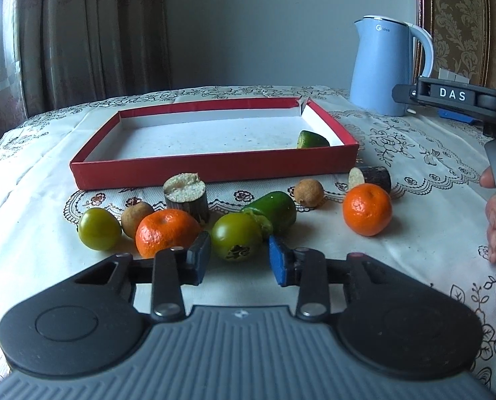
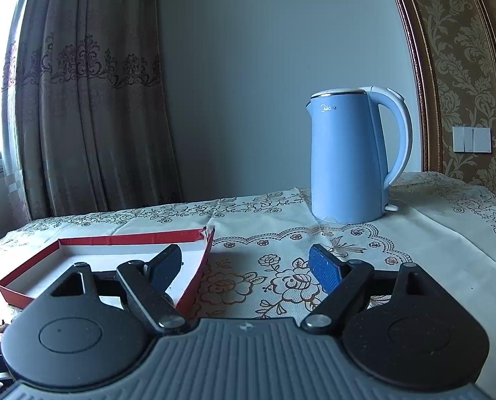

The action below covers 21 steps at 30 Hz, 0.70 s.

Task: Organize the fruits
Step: 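Carry the green tomato with the left gripper into the box and release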

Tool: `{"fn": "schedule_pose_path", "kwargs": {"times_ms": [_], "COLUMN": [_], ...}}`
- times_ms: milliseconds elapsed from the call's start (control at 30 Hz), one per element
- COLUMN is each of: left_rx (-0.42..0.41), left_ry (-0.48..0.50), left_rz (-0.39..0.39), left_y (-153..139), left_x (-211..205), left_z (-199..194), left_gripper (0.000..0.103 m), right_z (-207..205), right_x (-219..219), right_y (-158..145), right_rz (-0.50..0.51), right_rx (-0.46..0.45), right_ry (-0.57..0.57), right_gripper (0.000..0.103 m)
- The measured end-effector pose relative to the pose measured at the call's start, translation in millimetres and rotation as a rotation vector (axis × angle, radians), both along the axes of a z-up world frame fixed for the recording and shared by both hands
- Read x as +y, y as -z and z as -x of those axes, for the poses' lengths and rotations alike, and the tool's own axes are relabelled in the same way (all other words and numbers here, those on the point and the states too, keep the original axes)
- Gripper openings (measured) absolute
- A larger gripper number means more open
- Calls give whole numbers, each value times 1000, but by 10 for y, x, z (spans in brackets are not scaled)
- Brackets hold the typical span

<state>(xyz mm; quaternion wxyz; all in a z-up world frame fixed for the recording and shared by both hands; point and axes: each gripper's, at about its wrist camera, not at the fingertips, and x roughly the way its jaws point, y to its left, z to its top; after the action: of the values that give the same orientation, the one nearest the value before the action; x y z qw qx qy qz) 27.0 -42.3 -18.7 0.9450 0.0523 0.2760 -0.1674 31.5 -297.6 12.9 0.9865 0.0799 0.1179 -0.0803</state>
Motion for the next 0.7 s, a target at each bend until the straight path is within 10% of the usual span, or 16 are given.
{"fn": "schedule_pose_path", "kwargs": {"times_ms": [433,700], "left_rx": [-31,-53], "left_ry": [43,-20], "left_rz": [31,4], "left_y": [-292,-566], "left_x": [8,-48], "left_z": [137,-587], "left_gripper": [30,30], "right_z": [5,-2], "right_x": [-5,-14], "right_y": [-3,-2], "right_rz": [-1,-1], "right_rx": [0,4], "right_ry": [5,4], "right_gripper": [84,84]}}
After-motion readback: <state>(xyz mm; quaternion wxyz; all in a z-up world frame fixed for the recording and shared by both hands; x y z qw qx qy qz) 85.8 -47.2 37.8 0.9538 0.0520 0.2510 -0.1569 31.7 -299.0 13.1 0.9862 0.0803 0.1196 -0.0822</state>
